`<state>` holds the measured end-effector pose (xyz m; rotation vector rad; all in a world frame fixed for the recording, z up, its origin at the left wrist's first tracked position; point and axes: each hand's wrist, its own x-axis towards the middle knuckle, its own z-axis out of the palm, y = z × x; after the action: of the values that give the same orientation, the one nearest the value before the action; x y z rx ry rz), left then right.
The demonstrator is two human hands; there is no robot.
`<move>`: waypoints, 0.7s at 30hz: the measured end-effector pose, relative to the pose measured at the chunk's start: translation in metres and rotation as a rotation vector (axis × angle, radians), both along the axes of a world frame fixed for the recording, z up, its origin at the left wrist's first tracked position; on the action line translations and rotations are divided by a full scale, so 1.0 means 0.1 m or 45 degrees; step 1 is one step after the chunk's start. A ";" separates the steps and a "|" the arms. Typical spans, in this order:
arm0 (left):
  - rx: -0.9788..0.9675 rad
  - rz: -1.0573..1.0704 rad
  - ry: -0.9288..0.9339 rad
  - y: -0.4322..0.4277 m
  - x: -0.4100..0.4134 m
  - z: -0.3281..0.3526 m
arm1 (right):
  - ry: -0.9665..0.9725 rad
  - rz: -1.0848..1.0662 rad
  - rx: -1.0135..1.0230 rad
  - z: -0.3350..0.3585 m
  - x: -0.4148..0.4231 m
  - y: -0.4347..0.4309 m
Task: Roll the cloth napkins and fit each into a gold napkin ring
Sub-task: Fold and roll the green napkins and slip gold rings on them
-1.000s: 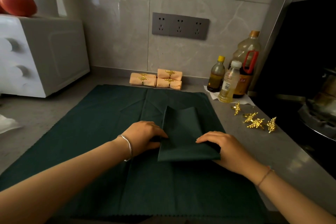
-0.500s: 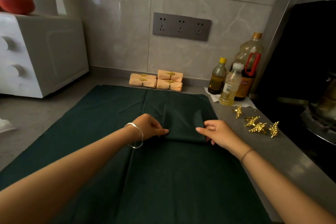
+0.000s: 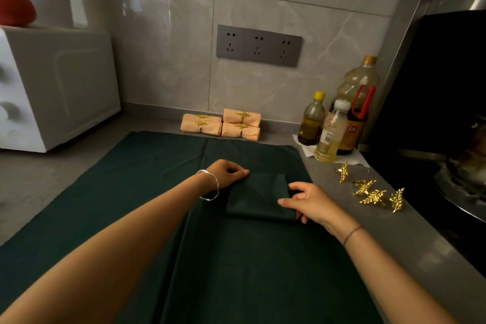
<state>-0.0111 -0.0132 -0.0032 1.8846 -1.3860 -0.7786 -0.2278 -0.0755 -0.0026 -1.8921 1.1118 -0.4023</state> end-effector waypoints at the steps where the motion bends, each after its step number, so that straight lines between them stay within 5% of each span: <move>1: -0.001 -0.002 0.008 -0.02 0.02 -0.01 | -0.005 -0.010 0.006 0.00 0.00 -0.01; 4: -0.039 -0.008 0.012 -0.05 0.03 -0.04 | -0.011 -0.055 -0.062 -0.04 0.01 0.02; 7: -0.082 0.017 0.007 -0.08 0.03 -0.09 | 0.135 -0.102 -0.537 -0.09 0.05 0.03; 11: -0.045 0.026 -0.006 -0.13 0.04 -0.08 | 0.296 0.208 -0.914 -0.06 0.17 0.01; 18: 0.042 0.037 -0.064 -0.19 0.02 -0.01 | 0.606 0.328 -0.653 -0.23 0.32 -0.05; 21: 0.065 -0.021 -0.407 -0.17 -0.03 0.07 | 0.580 0.330 -0.670 -0.25 0.31 -0.05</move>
<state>-0.0141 -0.0299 0.0036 2.1082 -1.5870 -0.5396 -0.1969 -0.0807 -0.0272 -2.6530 1.0922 -0.1182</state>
